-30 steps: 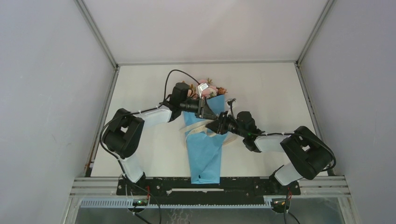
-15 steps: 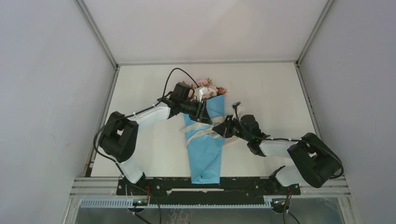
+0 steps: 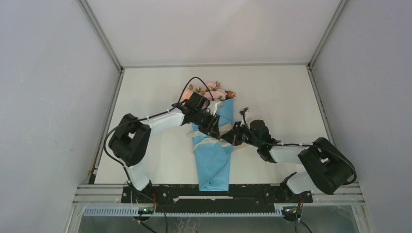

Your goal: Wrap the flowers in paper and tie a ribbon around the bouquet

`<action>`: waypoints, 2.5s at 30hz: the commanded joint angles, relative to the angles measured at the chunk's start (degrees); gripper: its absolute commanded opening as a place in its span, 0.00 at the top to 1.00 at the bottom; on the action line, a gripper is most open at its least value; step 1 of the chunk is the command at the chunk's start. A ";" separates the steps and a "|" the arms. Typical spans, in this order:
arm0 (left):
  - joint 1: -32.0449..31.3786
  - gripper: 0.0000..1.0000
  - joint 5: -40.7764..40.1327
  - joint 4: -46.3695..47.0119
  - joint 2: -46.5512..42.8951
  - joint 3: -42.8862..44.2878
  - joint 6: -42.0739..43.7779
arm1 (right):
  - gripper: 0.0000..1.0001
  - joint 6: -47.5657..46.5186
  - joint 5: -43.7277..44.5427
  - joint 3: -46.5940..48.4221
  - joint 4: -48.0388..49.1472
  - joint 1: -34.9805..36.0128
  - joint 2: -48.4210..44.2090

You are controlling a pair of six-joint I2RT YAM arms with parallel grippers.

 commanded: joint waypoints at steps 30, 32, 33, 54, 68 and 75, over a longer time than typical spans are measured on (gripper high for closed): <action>-4.36 0.66 -7.56 4.63 7.26 7.64 2.65 | 0.85 -2.08 -0.92 -3.24 -0.65 -1.17 -2.60; -4.36 0.79 -7.82 4.63 7.84 7.63 3.15 | 0.75 -1.98 -0.31 -3.24 -2.18 -1.19 -3.48; -4.34 0.85 -7.69 4.62 7.96 7.57 3.31 | 0.68 -2.10 0.45 -3.24 -3.14 -1.17 -4.25; -4.85 1.00 -8.38 6.05 6.73 5.28 4.82 | 0.47 6.58 -0.80 2.19 -12.61 -11.21 -5.30; -6.73 1.00 -9.36 4.85 4.22 5.01 7.43 | 0.48 11.41 -0.69 9.03 -15.56 -12.19 4.01; -6.90 1.00 -11.36 3.67 3.98 5.04 8.40 | 1.00 11.13 -0.52 10.65 -16.07 -12.37 5.07</action>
